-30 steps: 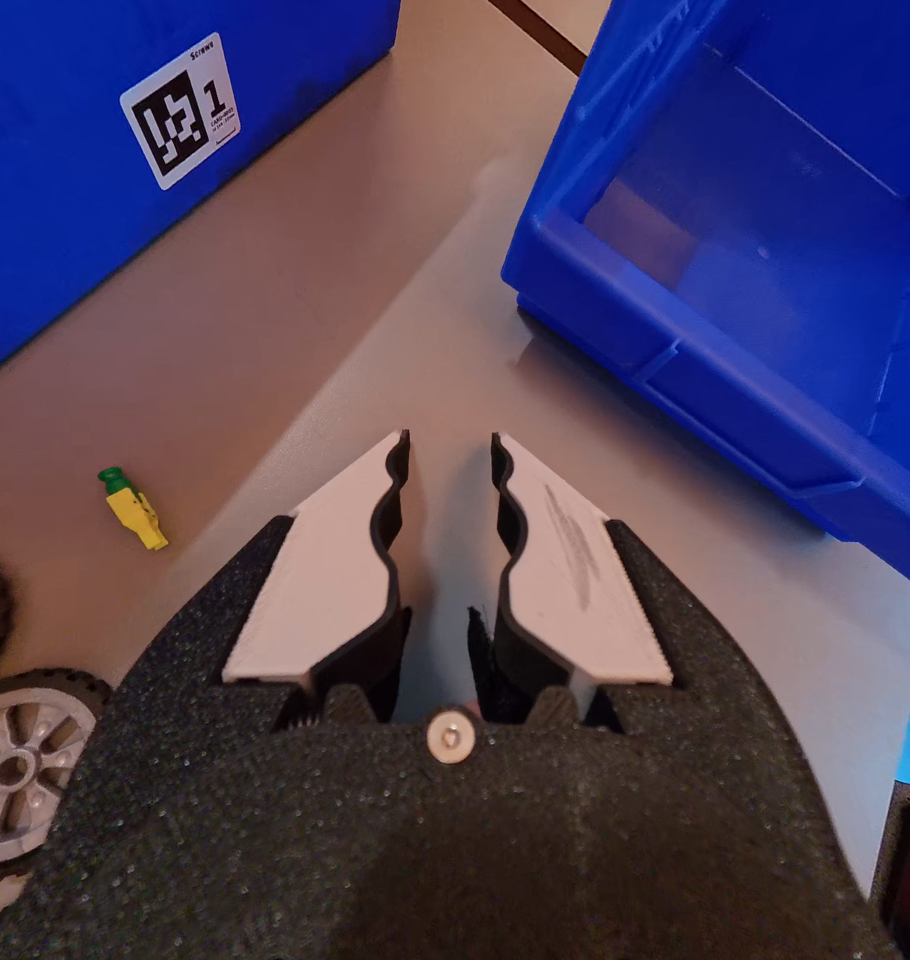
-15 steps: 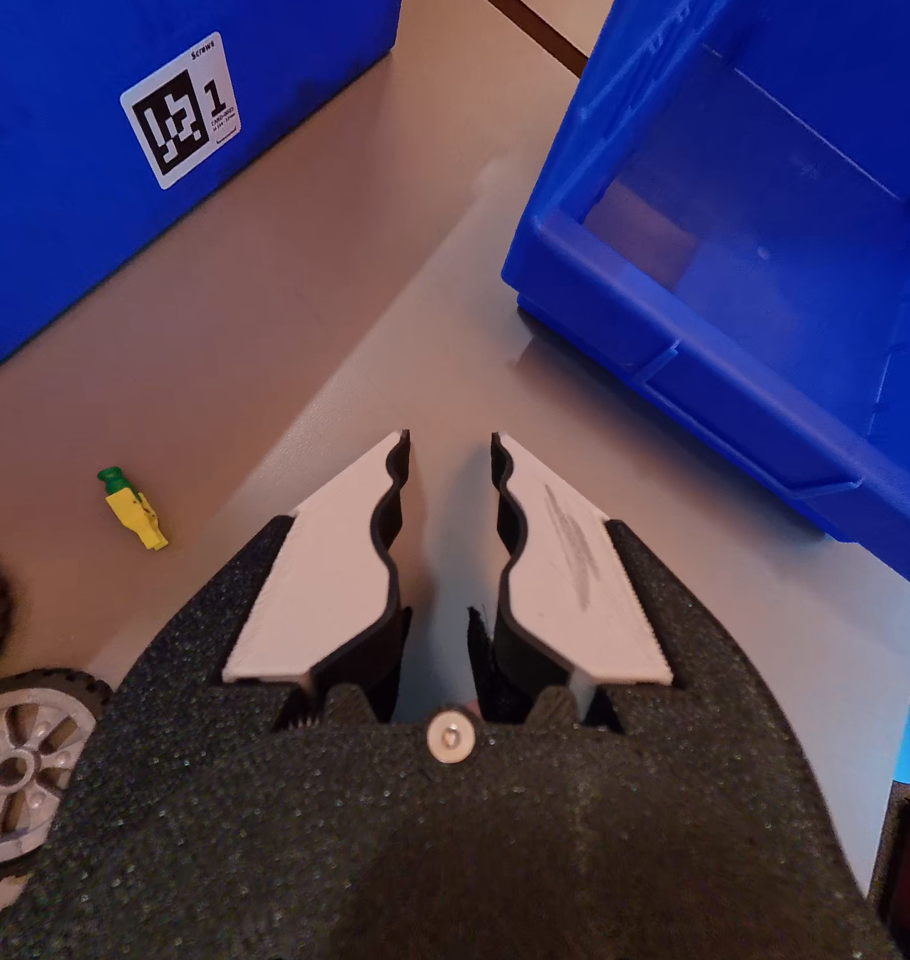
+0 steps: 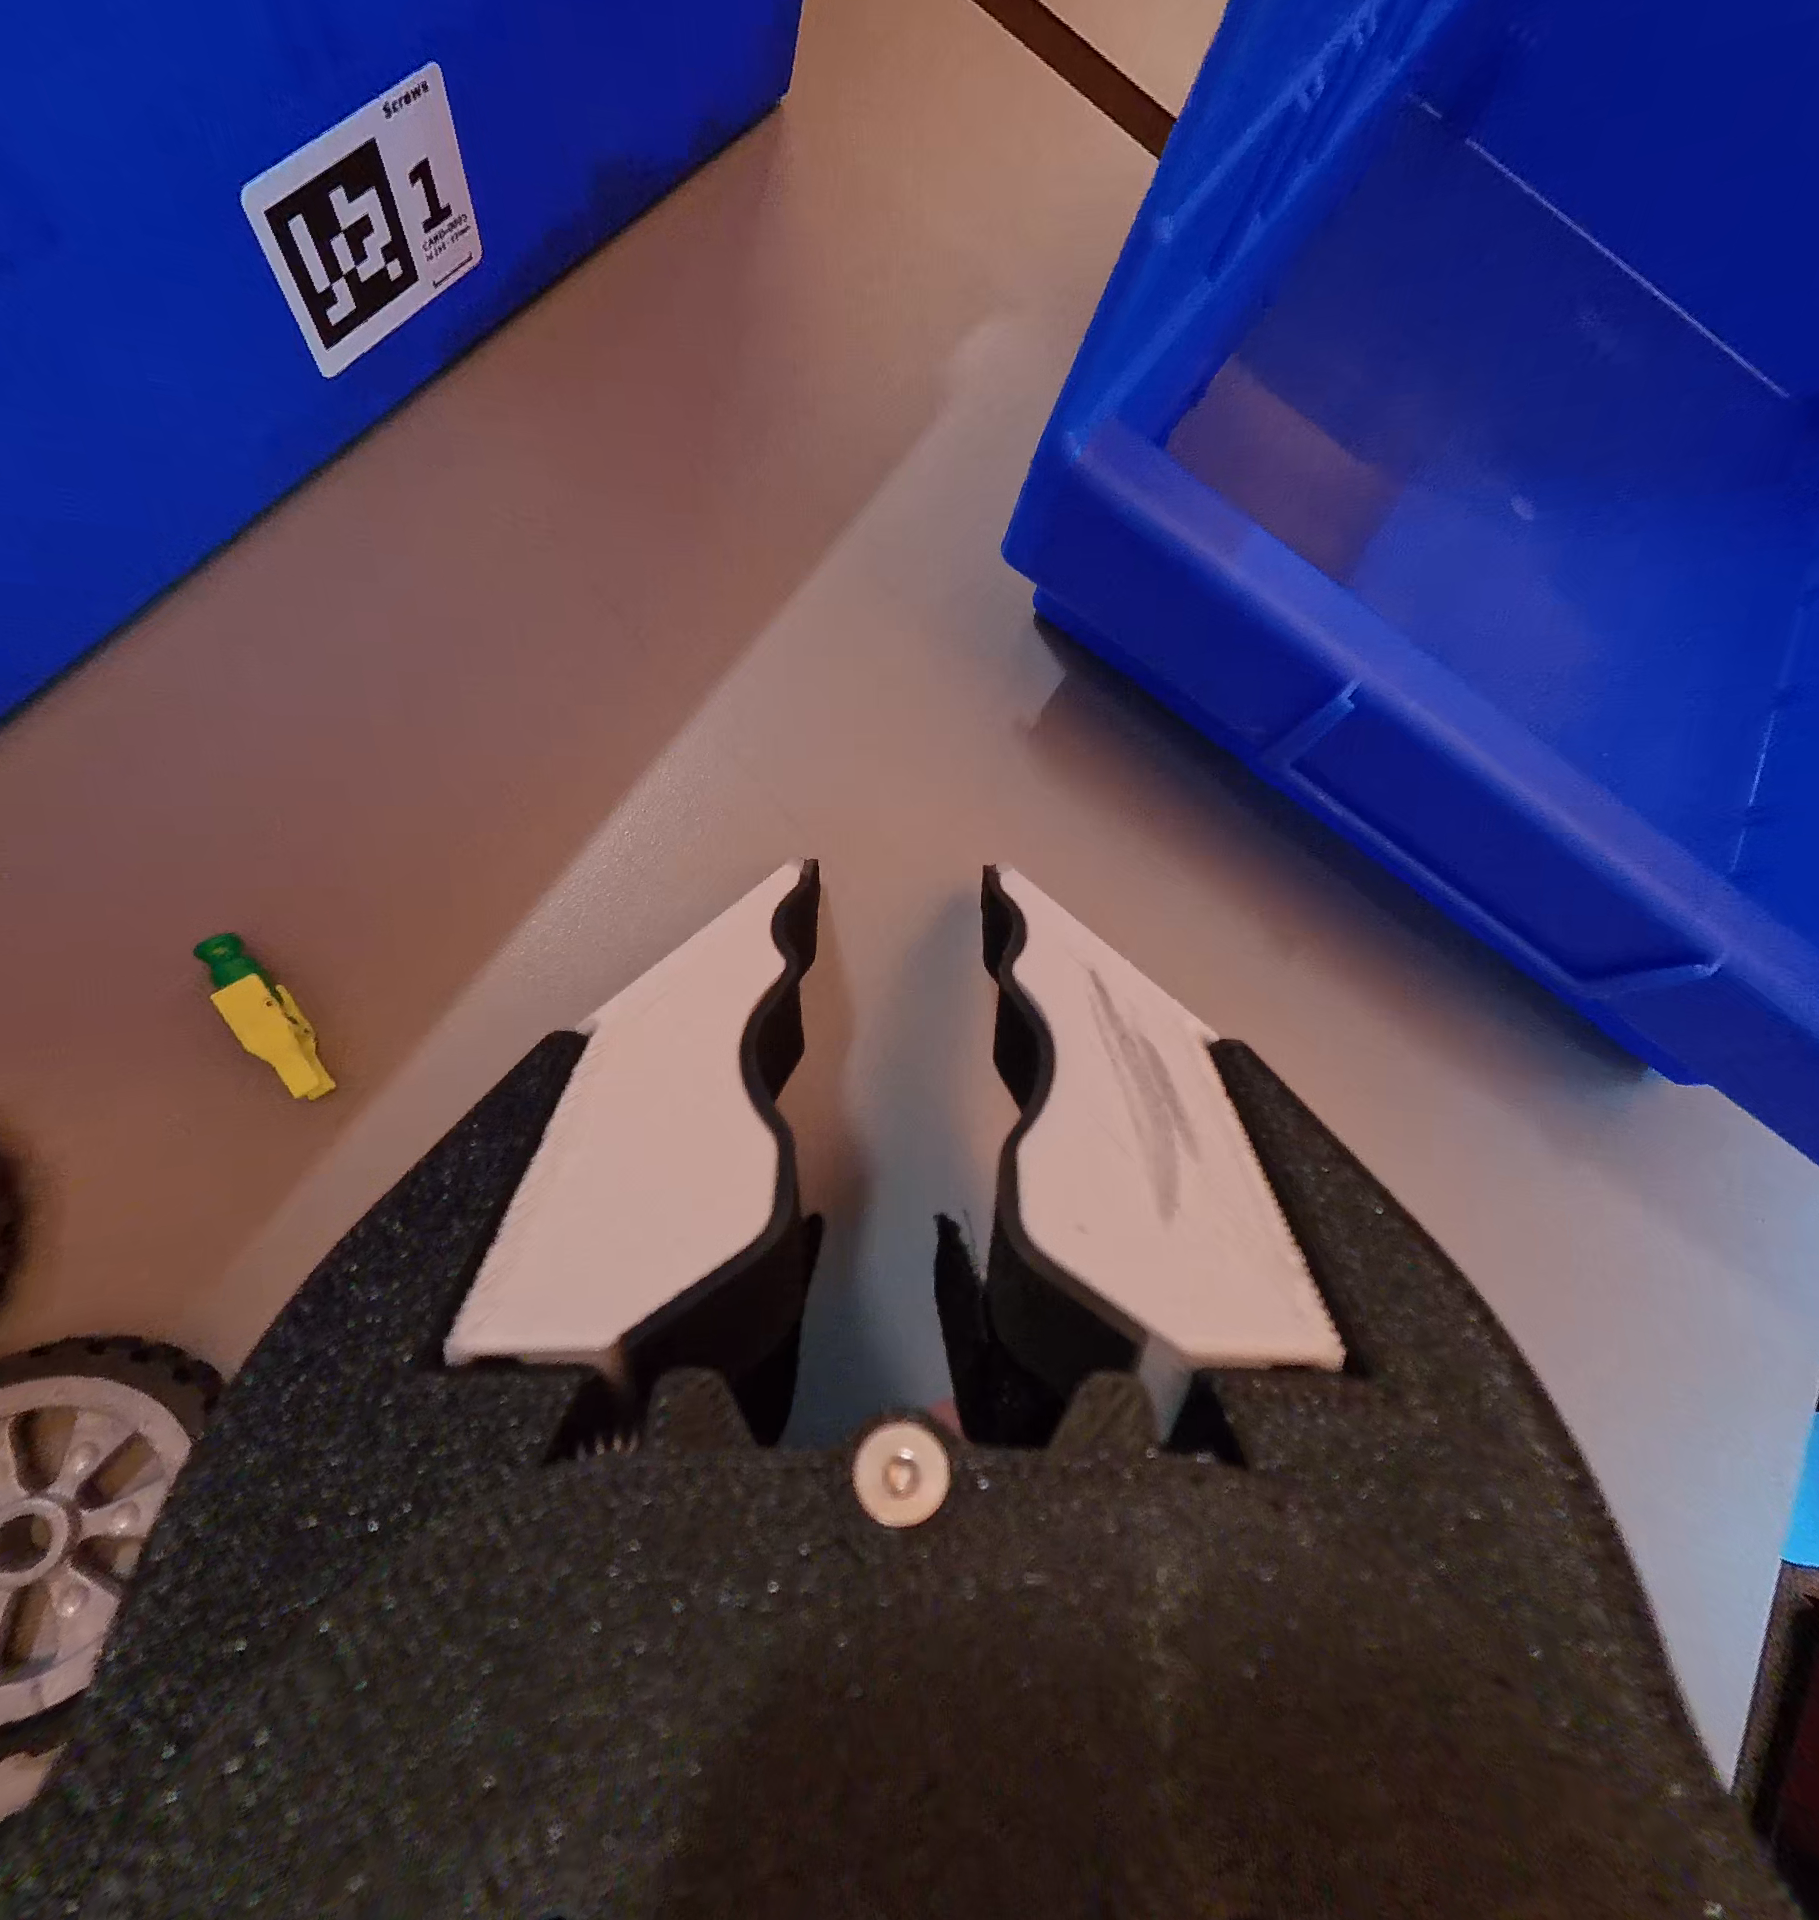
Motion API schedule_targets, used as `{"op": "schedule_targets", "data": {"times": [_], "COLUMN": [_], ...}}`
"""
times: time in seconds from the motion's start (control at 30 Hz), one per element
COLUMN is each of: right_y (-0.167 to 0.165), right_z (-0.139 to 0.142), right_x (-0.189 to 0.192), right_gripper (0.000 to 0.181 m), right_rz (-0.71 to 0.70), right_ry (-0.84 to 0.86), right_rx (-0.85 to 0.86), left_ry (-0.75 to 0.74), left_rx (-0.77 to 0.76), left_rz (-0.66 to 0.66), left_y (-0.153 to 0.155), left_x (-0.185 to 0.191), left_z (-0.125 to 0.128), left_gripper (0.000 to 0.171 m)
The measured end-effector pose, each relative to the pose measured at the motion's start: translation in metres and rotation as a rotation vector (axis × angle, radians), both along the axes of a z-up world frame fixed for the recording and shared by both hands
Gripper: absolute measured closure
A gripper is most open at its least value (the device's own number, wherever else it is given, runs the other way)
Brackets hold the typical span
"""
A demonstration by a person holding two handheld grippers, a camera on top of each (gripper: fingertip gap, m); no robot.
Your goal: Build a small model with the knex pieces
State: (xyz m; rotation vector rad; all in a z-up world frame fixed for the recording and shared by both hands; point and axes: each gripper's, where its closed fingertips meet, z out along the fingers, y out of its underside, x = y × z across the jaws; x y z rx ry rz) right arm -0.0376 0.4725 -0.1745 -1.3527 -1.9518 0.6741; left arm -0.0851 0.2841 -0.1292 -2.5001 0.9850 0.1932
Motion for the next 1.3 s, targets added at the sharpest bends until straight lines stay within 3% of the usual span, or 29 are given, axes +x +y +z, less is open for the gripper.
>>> {"op": "schedule_targets", "data": {"times": [0.23, 0.47, 0.6, 0.73, 0.87, 1.0, 1.13, 1.3], "right_y": [-0.001, -0.003, 0.000, 0.002, 0.001, -0.030, -0.082, -0.121], "right_z": [0.000, 0.008, 0.019, 0.046, 0.087, 0.128, 0.153, 0.140], "right_x": [0.000, 0.003, 0.010, 0.021, 0.034, 0.045, 0.051, 0.050], "right_gripper": [0.150, 0.149, 0.148, 0.148, 0.148, 0.148, 0.149, 0.148], "right_rz": [0.002, 0.005, -0.014, -0.052, -0.108, -0.064, 0.075, 0.208], "right_ry": [0.001, 0.032, 0.035, 0.102, 0.248, 0.357, 0.367, 0.257], "right_rx": [-0.004, -0.034, 0.035, 0.007, 0.034, 0.054, 0.031, 0.081], "left_ry": [-0.047, -0.037, -0.037, -0.029, -0.003, -0.033, -0.020, -0.022], "left_rx": [0.097, 0.266, 0.326, 0.376, 0.377, 0.425, 0.411, 0.271], "left_rz": [-0.008, -0.035, -0.060, -0.068, -0.082, -0.060, -0.072, -0.088], "left_y": [-0.006, -0.015, -0.024, -0.030, -0.030, -0.021, -0.022, -0.034], "left_x": [0.017, 0.048, 0.060, 0.064, 0.069, 0.074, 0.075, 0.069], "left_z": [0.022, 0.065, 0.086, 0.103, 0.101, 0.106, 0.103, 0.075], "left_gripper": [0.171, 0.171, 0.171, 0.171, 0.171, 0.171, 0.171, 0.171]}}
